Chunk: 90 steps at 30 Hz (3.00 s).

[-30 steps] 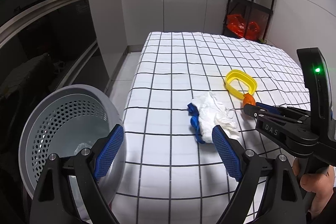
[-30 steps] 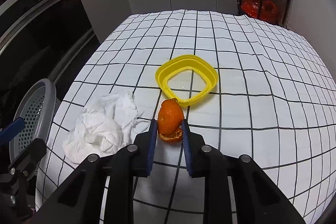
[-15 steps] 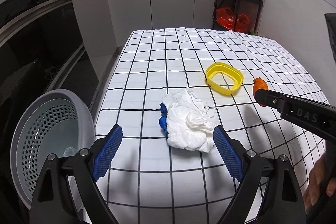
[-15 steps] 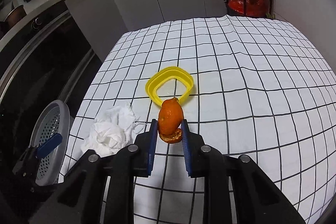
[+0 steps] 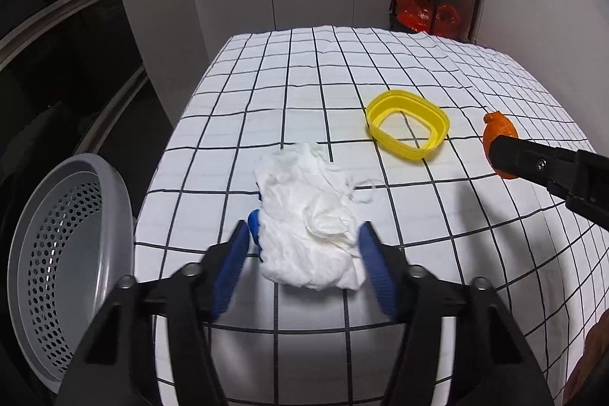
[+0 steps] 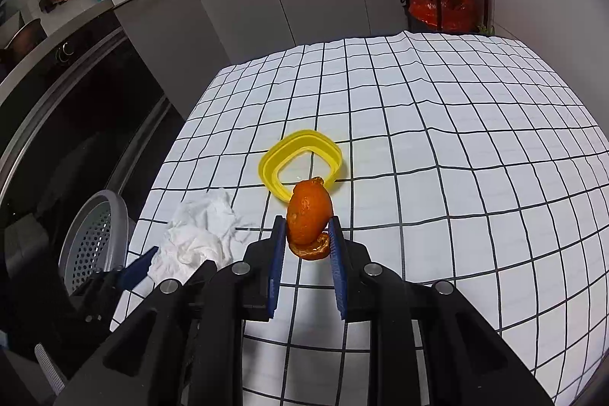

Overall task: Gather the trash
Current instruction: 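Grasp the white tissue with the left gripper and lift it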

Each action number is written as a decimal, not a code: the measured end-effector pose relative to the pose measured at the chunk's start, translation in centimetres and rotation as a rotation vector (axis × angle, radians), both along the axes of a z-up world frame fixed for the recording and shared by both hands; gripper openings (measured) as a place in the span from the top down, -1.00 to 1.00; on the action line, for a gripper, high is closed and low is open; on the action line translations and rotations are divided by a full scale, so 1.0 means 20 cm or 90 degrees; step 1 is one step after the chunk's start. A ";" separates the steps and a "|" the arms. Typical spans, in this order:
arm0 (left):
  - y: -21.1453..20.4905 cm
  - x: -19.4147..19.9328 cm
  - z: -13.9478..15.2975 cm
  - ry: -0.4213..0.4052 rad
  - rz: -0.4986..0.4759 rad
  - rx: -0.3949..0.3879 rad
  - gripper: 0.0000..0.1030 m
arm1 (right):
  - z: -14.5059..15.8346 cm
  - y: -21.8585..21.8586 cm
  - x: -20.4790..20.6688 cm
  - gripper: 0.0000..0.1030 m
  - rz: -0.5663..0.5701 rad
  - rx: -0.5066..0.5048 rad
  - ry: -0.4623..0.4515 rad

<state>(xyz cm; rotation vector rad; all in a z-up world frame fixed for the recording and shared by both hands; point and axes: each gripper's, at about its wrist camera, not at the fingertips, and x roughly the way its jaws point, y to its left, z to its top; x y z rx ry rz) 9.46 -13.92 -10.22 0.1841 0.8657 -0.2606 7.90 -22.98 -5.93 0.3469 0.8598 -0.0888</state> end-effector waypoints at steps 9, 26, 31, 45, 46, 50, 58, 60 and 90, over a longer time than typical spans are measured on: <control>0.05 -0.01 0.06 0.003 -0.011 -0.045 0.81 | 0.01 -0.01 -0.01 0.57 -0.004 0.006 -0.004; 0.21 -0.07 0.29 -0.041 -0.030 -0.117 0.82 | 0.02 0.01 0.00 0.57 0.009 0.008 -0.011; 0.26 -0.10 0.34 -0.044 -0.048 -0.145 0.82 | 0.02 0.02 0.01 0.57 0.014 0.007 -0.012; 0.20 -0.11 0.29 -0.009 -0.088 -0.136 0.82 | 0.02 0.02 0.02 0.57 0.013 0.010 -0.013; 0.20 -0.11 0.29 -0.005 -0.088 -0.135 0.82 | 0.02 0.02 0.02 0.57 0.013 0.011 -0.013; 0.16 -0.09 0.23 0.019 -0.091 -0.131 0.82 | 0.02 0.02 0.01 0.57 0.014 0.011 -0.014; 0.11 -0.07 0.09 0.058 -0.083 -0.081 0.74 | 0.04 0.01 0.01 0.57 0.013 0.016 -0.020; 0.12 -0.07 0.08 0.064 -0.077 -0.084 0.72 | 0.04 0.01 0.00 0.57 0.011 0.018 -0.022; -0.05 0.03 0.05 0.041 -0.083 -0.012 0.74 | 0.06 -0.04 -0.02 0.57 0.004 0.028 -0.029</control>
